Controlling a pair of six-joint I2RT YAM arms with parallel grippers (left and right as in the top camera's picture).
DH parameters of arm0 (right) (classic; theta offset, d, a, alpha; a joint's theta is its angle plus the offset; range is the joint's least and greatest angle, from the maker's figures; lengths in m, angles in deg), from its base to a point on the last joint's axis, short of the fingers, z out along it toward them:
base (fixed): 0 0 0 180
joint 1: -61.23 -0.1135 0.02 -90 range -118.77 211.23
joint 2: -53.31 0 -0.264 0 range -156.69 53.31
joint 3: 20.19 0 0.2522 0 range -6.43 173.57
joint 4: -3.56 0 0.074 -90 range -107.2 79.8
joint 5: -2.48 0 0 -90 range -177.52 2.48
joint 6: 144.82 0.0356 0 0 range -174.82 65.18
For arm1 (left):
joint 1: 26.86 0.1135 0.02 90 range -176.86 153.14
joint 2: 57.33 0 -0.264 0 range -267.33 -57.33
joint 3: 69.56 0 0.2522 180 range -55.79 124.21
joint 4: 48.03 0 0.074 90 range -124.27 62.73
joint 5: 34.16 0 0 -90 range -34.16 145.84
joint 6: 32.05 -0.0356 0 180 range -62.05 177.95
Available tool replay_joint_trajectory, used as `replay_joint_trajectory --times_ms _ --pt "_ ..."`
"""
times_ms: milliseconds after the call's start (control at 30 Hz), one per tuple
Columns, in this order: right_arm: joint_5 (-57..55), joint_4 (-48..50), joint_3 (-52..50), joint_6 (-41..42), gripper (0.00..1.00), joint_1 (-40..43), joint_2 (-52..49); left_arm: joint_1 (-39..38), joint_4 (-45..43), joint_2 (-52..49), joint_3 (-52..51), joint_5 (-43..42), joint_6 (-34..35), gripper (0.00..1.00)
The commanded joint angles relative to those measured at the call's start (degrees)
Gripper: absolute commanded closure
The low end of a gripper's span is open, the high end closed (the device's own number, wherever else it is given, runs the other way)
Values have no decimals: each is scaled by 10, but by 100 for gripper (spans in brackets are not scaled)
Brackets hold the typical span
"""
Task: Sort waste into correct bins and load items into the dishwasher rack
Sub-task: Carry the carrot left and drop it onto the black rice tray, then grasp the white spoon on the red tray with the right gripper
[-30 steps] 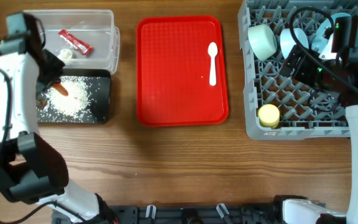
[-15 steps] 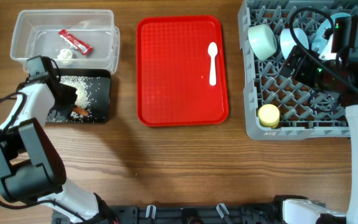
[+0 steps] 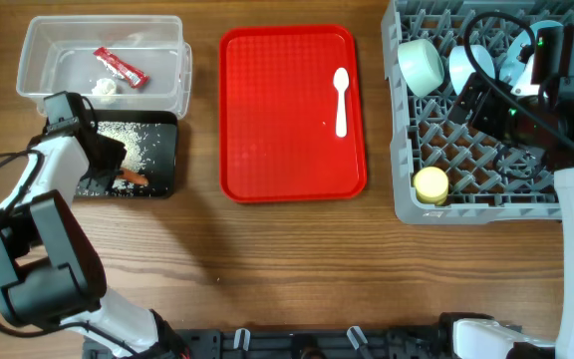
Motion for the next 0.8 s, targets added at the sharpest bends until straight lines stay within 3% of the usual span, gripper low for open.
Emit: replay_joint_trajectory --times_ms 0,133,200,367,633,767 --pt "6 19 -1 -6 0 2 -5 -1 -2 78 0 -2 -107 41" --pt "71 59 -1 -28 0 -1 -5 -1 5 165 0 -42 -191 21" --pt "113 88 -1 -53 0 -16 -5 -5 7 208 0 -93 -214 21" --pt "110 149 -1 -17 0 -85 -21 -49 7 269 0 -156 -219 20" --pt "89 293 -1 14 1 -193 -159 -219 7 255 0 -119 -233 16" --pt "75 319 -1 32 9 -207 -243 -274 6 233 0 -65 -223 15"
